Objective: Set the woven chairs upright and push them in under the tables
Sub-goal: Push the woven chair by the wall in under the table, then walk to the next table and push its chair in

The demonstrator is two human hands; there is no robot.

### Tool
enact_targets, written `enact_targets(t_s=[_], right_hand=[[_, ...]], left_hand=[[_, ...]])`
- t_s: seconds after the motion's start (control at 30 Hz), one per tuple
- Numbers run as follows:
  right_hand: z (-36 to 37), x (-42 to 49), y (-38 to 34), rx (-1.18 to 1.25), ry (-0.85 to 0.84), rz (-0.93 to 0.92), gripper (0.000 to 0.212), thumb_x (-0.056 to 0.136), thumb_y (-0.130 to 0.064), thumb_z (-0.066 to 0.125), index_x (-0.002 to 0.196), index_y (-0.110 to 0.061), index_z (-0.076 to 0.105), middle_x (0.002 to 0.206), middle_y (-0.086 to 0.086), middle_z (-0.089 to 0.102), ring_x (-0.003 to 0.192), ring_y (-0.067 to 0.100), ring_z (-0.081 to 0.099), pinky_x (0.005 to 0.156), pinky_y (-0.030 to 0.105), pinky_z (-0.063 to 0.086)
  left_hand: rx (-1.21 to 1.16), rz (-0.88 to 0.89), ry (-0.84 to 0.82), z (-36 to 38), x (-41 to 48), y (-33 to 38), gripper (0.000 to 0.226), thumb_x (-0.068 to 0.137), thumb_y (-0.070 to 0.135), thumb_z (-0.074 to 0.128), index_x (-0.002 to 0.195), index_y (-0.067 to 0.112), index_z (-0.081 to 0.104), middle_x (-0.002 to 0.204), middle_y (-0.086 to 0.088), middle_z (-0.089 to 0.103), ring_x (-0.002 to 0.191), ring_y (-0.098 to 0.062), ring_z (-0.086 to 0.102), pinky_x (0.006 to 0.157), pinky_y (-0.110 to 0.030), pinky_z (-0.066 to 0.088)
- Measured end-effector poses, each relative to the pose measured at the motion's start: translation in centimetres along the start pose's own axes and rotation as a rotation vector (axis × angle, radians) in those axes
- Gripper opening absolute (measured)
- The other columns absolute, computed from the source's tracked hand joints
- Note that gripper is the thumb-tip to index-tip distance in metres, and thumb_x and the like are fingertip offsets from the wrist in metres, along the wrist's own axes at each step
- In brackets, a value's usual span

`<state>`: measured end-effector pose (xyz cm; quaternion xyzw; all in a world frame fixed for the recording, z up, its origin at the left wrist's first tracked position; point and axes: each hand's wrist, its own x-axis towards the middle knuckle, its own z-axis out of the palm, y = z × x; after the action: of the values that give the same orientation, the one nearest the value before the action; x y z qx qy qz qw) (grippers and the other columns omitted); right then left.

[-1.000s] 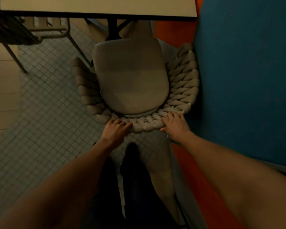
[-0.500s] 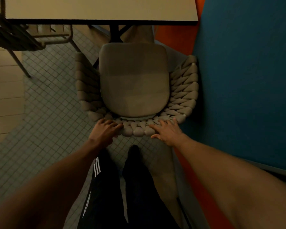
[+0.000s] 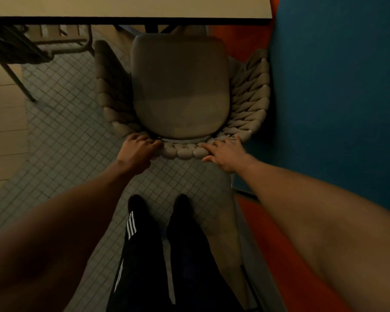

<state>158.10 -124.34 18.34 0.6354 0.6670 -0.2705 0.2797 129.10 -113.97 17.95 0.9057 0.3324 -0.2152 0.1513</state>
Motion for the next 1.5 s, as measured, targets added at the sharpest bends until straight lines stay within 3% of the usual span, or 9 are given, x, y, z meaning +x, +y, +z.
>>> enact_targets(t_s=[0.23,0.4,0.5,0.67,0.83,1.07,1.5], right_hand=[[-0.1,-1.0,-0.5,0.110,0.078,0.064,0.059,0.105,-0.063,0.037,0.156,-0.035,0.031,0.156,0.009,0.046,0.146,0.036,0.037,0.119,0.069,0.020],[-0.3,-3.2,-1.8,0.127,0.045,0.090,0.074,0.103,-0.056,0.048,0.162,-0.021,0.021,0.168,0.017,0.025,0.156,0.039,0.017,0.123,0.063,0.022],[-1.4,-4.6,-3.6,0.110,-0.008,0.107,0.081,0.104,-0.052,0.051,0.163,-0.010,0.017,0.170,0.022,0.015,0.157,0.041,0.014,0.123,0.059,0.026],[-2.9,-6.9,-7.6,0.057,0.035,-0.020,0.073,0.103,-0.046,0.054,0.160,-0.011,0.024,0.167,0.016,0.025,0.153,0.038,0.027,0.119,0.057,0.035],[-4.9,-8.3,-14.2,-0.013,0.052,-0.129,0.069,0.103,-0.045,0.053,0.158,-0.010,0.032,0.167,0.015,0.028,0.151,0.035,0.031,0.118,0.054,0.036],[-8.9,-6.5,-23.7,-0.040,0.056,-0.220,0.073,0.103,-0.048,0.053,0.160,-0.011,0.029,0.170,0.014,0.025,0.154,0.033,0.029,0.122,0.051,0.032],[-20.4,0.3,-52.9,-0.173,0.053,-0.502,0.071,0.105,-0.052,0.048,0.160,-0.011,0.031,0.169,0.013,0.027,0.152,0.036,0.032,0.120,0.053,0.032]], left_hand=[[-0.019,-0.130,-0.045,-0.5,0.5,1.7,0.071,0.083,0.032,0.068,0.147,0.025,0.039,0.146,-0.002,0.055,0.144,-0.028,0.037,0.119,-0.054,0.023],[-0.181,-0.193,0.023,-1.6,-2.7,3.4,0.069,0.094,0.037,0.060,0.155,0.019,0.032,0.162,-0.006,0.037,0.153,-0.028,0.023,0.120,-0.050,0.028],[-0.243,-0.245,0.038,-1.9,-6.3,3.7,0.069,0.094,0.039,0.059,0.154,0.016,0.033,0.162,-0.008,0.036,0.151,-0.028,0.029,0.117,-0.050,0.034],[-0.320,-0.362,0.034,-1.4,-12.9,3.4,0.072,0.093,0.043,0.059,0.154,0.015,0.033,0.157,-0.008,0.043,0.146,-0.028,0.037,0.113,-0.048,0.038],[-0.369,-0.455,0.090,-0.6,-19.5,1.8,0.069,0.093,0.045,0.058,0.152,0.015,0.036,0.157,-0.006,0.043,0.146,-0.027,0.038,0.113,-0.046,0.038],[-0.413,-0.543,0.161,0.0,-26.7,-4.3,0.071,0.096,0.047,0.053,0.156,0.017,0.031,0.164,-0.004,0.034,0.152,-0.025,0.029,0.118,-0.045,0.031],[-0.568,-0.916,0.188,4.8,-44.4,-21.8,0.066,0.099,0.045,0.048,0.156,0.015,0.031,0.163,-0.007,0.035,0.151,-0.026,0.029,0.121,-0.047,0.029]])
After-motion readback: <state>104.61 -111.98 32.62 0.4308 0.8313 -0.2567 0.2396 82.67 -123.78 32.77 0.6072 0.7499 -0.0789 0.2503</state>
